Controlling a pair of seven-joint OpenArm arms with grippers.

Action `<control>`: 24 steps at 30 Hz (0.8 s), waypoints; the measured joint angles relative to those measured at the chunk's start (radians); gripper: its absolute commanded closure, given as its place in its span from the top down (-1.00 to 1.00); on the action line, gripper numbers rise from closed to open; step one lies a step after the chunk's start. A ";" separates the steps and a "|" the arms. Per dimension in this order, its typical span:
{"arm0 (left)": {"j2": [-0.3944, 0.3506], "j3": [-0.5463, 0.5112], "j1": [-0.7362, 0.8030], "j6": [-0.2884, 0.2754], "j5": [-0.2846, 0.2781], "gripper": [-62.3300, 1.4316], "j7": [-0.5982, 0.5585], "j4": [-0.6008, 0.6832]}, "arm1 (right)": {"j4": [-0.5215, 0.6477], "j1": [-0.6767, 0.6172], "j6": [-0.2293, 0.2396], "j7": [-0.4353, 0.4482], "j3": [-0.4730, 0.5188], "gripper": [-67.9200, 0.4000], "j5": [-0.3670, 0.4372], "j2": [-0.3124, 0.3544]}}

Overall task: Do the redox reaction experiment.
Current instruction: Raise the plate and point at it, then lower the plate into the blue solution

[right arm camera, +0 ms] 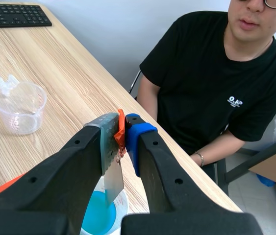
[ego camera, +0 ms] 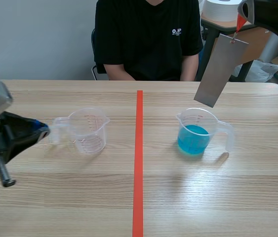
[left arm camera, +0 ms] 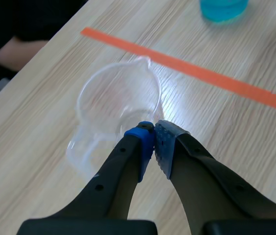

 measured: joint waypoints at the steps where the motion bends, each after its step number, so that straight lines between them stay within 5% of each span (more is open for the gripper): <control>1: -0.029 -0.048 0.056 0.003 -0.014 -0.80 -0.002 0.003 | 0.000 0.000 0.000 0.000 0.000 -0.94 0.000 0.000; 5: -0.083 -0.230 0.299 0.093 -0.040 -0.80 0.000 -0.004 | 0.000 0.000 0.000 0.000 0.000 -0.94 0.000 0.000; 9: -0.051 -0.369 0.530 0.154 -0.040 -0.80 0.008 -0.032 | 0.000 0.000 0.000 -0.005 0.000 -0.94 0.000 0.000; 18: 0.162 -0.631 0.877 0.159 -0.039 -0.80 0.008 -0.054 | 0.000 0.000 0.000 -0.008 0.000 -0.94 0.000 0.000; 24: 0.295 -0.717 1.008 0.159 -0.036 -0.80 0.008 -0.054 | 0.000 0.000 0.000 -0.008 0.000 -0.94 0.000 0.000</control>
